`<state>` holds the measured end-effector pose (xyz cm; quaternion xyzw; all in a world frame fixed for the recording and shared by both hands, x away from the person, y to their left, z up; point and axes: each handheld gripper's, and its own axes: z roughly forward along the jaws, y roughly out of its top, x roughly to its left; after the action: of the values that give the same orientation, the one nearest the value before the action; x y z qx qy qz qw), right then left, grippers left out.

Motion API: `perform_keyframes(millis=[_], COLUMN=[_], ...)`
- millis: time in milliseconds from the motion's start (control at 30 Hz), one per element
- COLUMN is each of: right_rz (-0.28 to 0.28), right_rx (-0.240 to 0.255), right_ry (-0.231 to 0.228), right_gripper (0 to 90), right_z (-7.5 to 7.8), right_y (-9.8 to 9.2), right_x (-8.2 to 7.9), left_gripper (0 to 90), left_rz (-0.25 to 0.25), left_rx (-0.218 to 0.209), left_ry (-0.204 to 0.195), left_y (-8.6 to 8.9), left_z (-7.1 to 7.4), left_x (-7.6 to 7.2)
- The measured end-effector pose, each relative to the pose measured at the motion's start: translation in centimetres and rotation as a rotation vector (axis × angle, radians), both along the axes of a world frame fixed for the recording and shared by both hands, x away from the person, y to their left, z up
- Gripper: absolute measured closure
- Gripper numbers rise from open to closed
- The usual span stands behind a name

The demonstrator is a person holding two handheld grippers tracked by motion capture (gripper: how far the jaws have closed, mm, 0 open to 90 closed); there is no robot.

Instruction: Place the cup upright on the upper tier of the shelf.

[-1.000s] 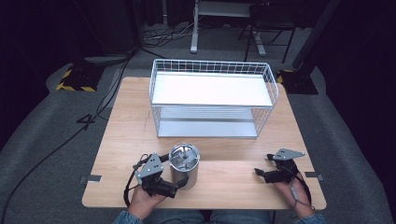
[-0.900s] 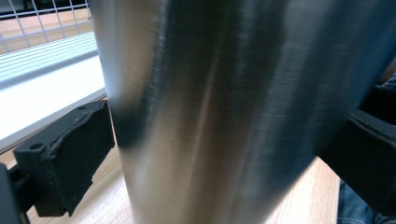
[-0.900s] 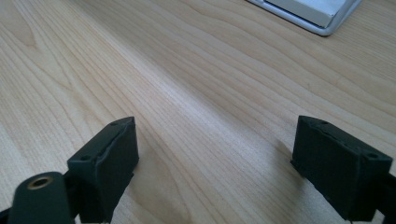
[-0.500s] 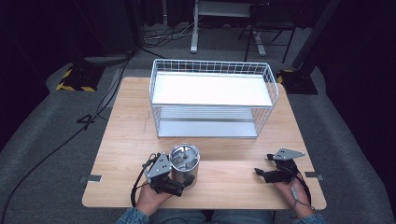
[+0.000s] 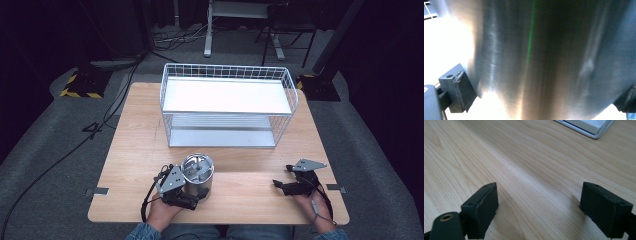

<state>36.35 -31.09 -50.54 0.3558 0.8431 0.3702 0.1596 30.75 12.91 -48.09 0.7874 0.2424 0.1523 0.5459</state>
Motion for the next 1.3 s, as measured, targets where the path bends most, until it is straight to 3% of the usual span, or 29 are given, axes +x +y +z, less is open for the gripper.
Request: perform_keyframes(millis=[433,467,800,867,967,1000,1100,1300], right_rz=[-0.002,-0.003,-0.004,-0.004,-0.004,-0.004,-0.004,-0.010], right_rx=[0.002,0.002,0.002,0.002,0.002,0.003,0.002,0.002], right_ry=[-0.001,-0.001,-0.002,-0.002,-0.002,-0.002,-0.003,-0.004], right_gripper=[16.0,16.1,16.1,16.1,16.2,16.2,16.2,16.2], right_z=[0.0,0.0,0.0,0.0,0.0,0.0,0.0,0.0], right_y=[0.0,0.0,0.0,0.0,0.0,0.0,0.0,0.0], right_x=[0.0,0.0,0.0,0.0,0.0,0.0,0.0,0.0], left_gripper=[3.8,3.8,3.8,3.9,3.8,3.8,3.8,3.8], left_rz=[0.026,0.031,0.031,0.029,0.029,0.030,0.030,0.023], left_rx=[0.041,0.042,0.017,0.016,0.025,0.032,0.020,0.017], left_ry=[0.023,0.013,0.065,0.073,0.068,0.061,0.067,0.054], left_y=[-0.2,-0.1,-0.2,-0.2,-0.2,-0.1,0.0,0.3], left_z=[0.9,1.5,4.8,6.1,6.8,7.7,8.3,11.4], left_x=[-0.3,-0.5,-0.4,-0.2,-0.1,0.0,0.1,0.9])
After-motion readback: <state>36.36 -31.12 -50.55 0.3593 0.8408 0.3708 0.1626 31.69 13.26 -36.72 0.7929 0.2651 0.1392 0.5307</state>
